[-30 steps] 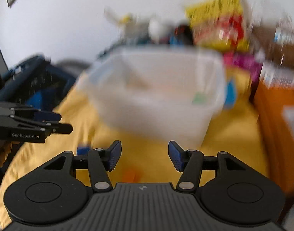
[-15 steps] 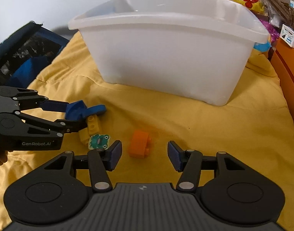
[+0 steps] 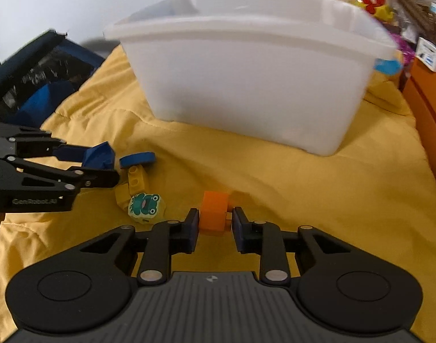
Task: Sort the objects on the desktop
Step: 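Grasp the blue duplo brick with the left tool while the right grasps the orange brick, then carry the blue brick and orange brick over the white bin and open both tools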
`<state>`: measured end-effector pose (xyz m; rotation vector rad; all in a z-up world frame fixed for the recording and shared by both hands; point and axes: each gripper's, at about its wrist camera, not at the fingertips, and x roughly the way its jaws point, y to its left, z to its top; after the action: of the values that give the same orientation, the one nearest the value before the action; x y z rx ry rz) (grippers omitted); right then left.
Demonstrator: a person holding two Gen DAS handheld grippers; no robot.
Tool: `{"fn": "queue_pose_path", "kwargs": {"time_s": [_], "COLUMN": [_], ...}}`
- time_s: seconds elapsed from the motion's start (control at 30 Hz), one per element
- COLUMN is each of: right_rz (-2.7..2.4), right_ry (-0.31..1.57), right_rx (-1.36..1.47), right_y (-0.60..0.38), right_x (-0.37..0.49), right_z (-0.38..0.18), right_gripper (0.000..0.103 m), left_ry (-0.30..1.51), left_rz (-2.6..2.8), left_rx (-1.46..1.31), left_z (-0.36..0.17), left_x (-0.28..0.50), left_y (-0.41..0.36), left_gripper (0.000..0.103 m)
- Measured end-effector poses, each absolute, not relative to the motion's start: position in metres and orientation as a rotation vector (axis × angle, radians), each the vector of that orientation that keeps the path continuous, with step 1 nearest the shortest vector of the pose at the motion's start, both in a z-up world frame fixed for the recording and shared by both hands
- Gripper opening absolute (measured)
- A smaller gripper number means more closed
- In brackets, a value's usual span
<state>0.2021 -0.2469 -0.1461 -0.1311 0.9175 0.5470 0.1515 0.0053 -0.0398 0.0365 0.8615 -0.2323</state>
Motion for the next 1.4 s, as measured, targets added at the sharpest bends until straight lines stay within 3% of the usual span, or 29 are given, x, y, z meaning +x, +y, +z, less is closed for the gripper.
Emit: {"fn": "queue_pose_path", "kwargs": {"time_s": [0.47,0.97,1.4], "right_rz": [0.530,0.492,0.493], "right_ry": [0.825,0.692,0.729], "right_rx": [0.002,0.070,0.045], "right_y": [-0.300,-0.313,-0.298], "right_x": [0.173,0.255,0.312], "right_z": [-0.092,0.015,0.034], "right_gripper": [0.028,0.028,0.028], "left_ry": [0.799,0.713,0.721], "left_rz": [-0.260,-0.234,-0.217], "left_rx": [-0.078,-0.070,-0.041], "left_z": [0.024,0.116,0.145], "left_x": [0.130,0.212,0.274], "left_y": [-0.010,-0.020,-0.028], "left_gripper": [0.046,0.046,0.046]}}
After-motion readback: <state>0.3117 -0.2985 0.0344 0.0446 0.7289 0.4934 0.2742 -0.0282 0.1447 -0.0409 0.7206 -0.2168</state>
